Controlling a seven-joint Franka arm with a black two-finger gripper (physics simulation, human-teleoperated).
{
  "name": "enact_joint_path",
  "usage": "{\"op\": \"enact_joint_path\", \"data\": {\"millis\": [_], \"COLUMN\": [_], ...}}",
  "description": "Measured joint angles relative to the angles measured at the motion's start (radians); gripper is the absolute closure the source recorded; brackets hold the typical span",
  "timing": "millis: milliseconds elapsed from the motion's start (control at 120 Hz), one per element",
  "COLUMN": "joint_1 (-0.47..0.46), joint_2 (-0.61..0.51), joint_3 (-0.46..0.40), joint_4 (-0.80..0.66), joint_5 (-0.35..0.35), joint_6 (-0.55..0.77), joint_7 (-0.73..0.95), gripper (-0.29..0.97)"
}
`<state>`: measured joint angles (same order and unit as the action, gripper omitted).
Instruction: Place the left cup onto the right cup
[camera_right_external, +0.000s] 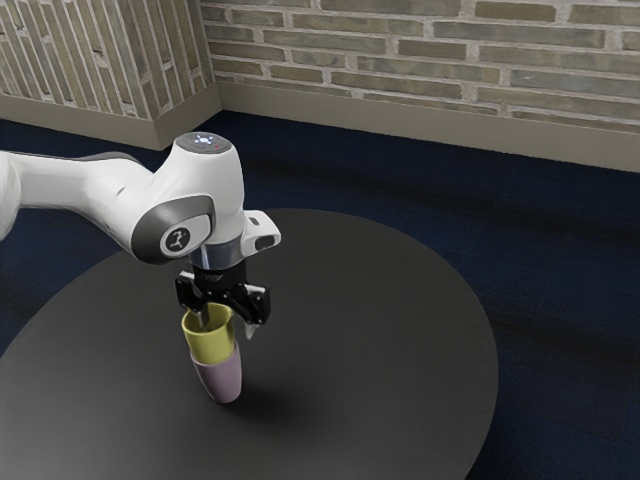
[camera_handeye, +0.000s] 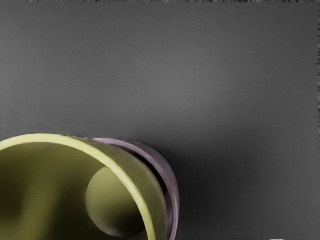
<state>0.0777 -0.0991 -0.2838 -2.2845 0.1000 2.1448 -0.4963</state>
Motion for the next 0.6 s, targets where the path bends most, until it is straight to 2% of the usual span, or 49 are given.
{"op": "enact_joint_path", "data": {"millis": [233,600], "joint_1": [0.0,0.0], "joint_2": [0.0,-0.006], "joint_3": [0.0,-0.001], "joint_4": [0.0,0.003], "joint_5": [0.0,0.0], "joint_6": [0.002,-0.006], "joint_7": [0.0,0.0], "gripper": [0.04,0.01]}}
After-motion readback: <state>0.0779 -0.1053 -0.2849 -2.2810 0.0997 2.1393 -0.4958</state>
